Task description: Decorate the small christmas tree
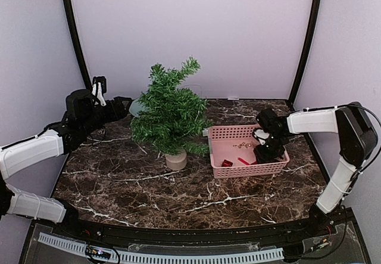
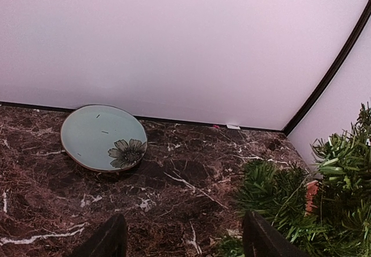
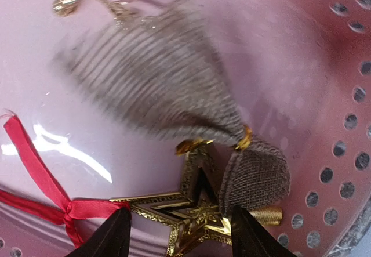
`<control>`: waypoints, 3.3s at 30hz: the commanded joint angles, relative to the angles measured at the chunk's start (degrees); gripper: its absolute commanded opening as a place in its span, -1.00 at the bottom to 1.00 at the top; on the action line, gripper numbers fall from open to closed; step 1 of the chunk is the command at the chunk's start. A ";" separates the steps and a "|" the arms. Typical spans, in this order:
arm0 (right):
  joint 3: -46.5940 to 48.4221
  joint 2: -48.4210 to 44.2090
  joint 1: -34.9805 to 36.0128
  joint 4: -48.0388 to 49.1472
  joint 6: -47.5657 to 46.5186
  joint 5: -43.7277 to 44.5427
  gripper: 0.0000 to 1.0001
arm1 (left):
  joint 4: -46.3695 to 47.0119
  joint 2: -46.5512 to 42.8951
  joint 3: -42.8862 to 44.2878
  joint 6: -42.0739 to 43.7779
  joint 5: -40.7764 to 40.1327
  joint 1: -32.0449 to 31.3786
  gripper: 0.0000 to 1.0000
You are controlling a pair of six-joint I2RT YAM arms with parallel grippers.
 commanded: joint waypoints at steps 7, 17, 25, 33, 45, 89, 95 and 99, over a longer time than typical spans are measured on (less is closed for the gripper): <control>5.42 -7.42 -2.25 3.53 -0.74 -4.51 0.22 | 1.77 -0.93 -0.71 0.40 0.38 0.38 0.40; 9.39 -2.50 -2.23 7.00 -2.01 -8.80 0.01 | 2.47 0.07 -0.11 0.15 1.02 0.38 0.40; 9.04 3.48 -2.79 9.63 -4.55 -10.05 -0.30 | 2.60 0.47 0.11 0.08 1.16 0.38 0.40; 9.53 6.99 -3.35 11.07 -4.79 -10.93 -0.13 | 2.85 0.89 0.42 0.33 1.12 0.38 0.39; 10.97 10.93 -3.73 12.84 -6.21 -12.53 0.05 | 3.09 0.07 -0.39 0.52 0.55 0.38 0.40; 9.00 5.12 -1.00 8.56 -6.34 -14.70 -0.87 | 2.26 -4.95 -1.79 1.30 0.91 0.39 0.38; 9.49 -1.83 -0.14 5.93 -5.66 -14.91 -1.00 | 2.06 -5.72 -1.78 1.12 1.55 0.38 0.38; 10.78 -6.59 0.74 2.28 -4.90 -18.22 -1.00 | 2.72 -6.17 -1.50 2.54 5.25 0.38 0.35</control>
